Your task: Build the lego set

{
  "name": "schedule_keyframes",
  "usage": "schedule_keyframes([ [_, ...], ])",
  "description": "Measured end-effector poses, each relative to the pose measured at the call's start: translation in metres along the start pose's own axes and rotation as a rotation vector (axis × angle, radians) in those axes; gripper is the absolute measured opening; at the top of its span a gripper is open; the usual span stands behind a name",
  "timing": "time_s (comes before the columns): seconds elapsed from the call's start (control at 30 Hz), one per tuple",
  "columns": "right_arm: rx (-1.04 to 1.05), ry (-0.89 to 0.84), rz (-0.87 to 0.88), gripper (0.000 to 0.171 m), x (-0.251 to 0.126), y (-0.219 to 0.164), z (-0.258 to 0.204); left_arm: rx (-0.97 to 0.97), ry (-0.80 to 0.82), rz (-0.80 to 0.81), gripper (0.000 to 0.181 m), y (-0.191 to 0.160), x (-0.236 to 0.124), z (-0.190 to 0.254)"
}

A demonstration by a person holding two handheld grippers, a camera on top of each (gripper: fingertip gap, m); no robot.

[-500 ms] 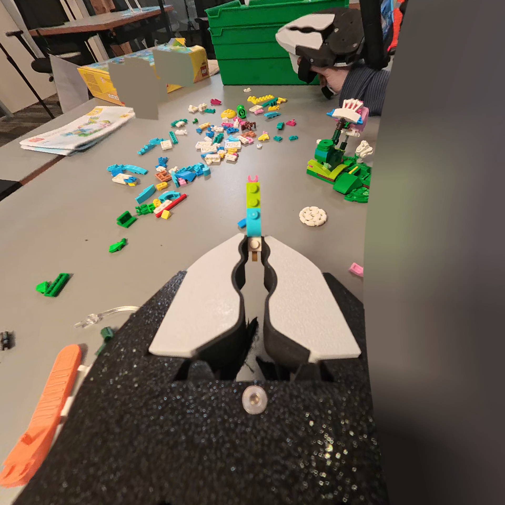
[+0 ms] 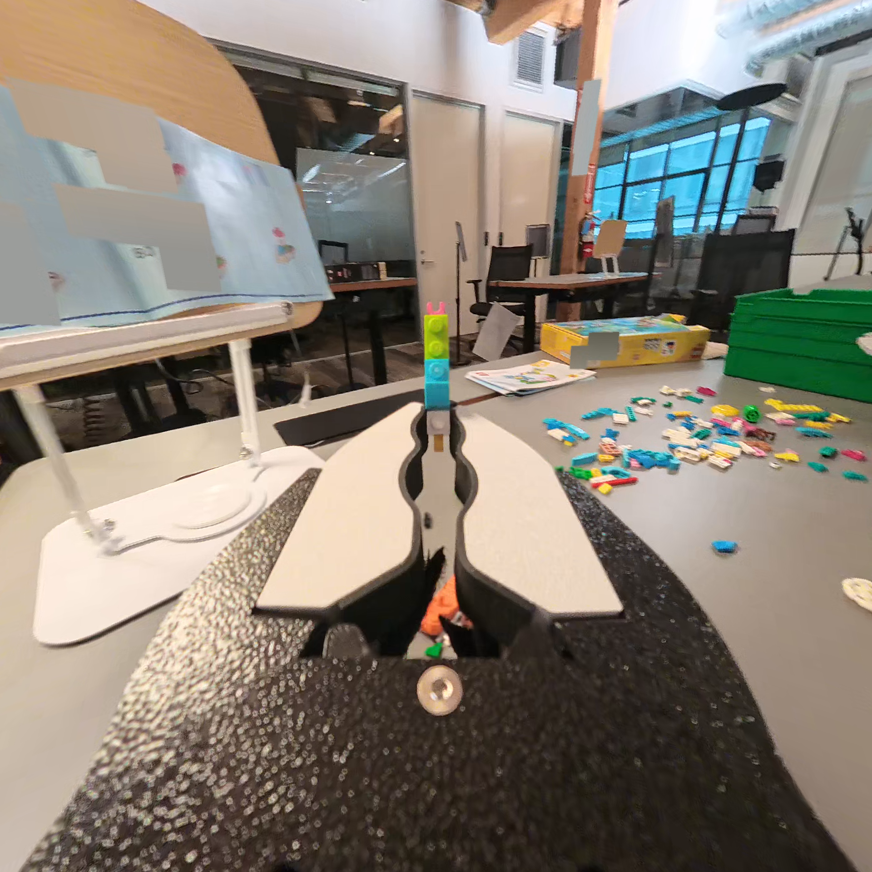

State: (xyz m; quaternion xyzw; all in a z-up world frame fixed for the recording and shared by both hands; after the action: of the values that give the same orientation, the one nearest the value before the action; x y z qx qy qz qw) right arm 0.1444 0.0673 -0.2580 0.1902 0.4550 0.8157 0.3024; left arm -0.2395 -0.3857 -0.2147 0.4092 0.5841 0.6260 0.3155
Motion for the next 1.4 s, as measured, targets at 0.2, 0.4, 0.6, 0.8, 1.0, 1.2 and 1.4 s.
schedule_keyframes([
  [0.2,-0.018,0.022,0.020,0.000,-0.002,0.004,-0.004,-0.082,-0.132,-0.022,0.008,0.008,-0.006,-0.021],
  [0.4,-0.035,0.029,0.028,0.000,-0.004,0.005,-0.007,-0.246,-0.288,0.022,0.008,0.005,-0.008,-0.029],
  [0.6,-0.030,0.013,0.035,0.000,-0.005,0.006,-0.005,-0.358,-0.336,0.080,0.008,0.003,-0.008,-0.030],
  [0.8,-0.018,-0.018,0.038,0.000,-0.007,0.006,0.000,-0.211,-0.288,-0.007,0.008,-0.006,-0.001,-0.017],
  [1.0,-0.009,-0.020,0.032,0.000,-0.007,0.005,0.000,-0.110,-0.248,-0.027,0.008,-0.006,-0.001,-0.010],
  [1.2,-0.009,-0.017,0.029,0.000,-0.007,0.004,-0.001,-0.111,-0.249,-0.068,0.008,-0.013,0.002,-0.007],
  [1.4,-0.009,-0.012,0.028,0.000,-0.006,0.004,-0.001,-0.031,-0.253,-0.109,0.008,-0.018,0.005,0.000],
])
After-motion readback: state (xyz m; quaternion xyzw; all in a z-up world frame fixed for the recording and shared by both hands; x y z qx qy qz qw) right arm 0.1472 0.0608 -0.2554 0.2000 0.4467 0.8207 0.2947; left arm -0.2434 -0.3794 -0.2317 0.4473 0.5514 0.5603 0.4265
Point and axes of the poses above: each gripper's, where its closed fingertips meet, x out along the fingers, y out of its top, z = x × y across the jaws, the point moved 7 cm from there along -x, back along the fingers, and after that the axes turned 9 degrees about y, right-handed, at the moved point
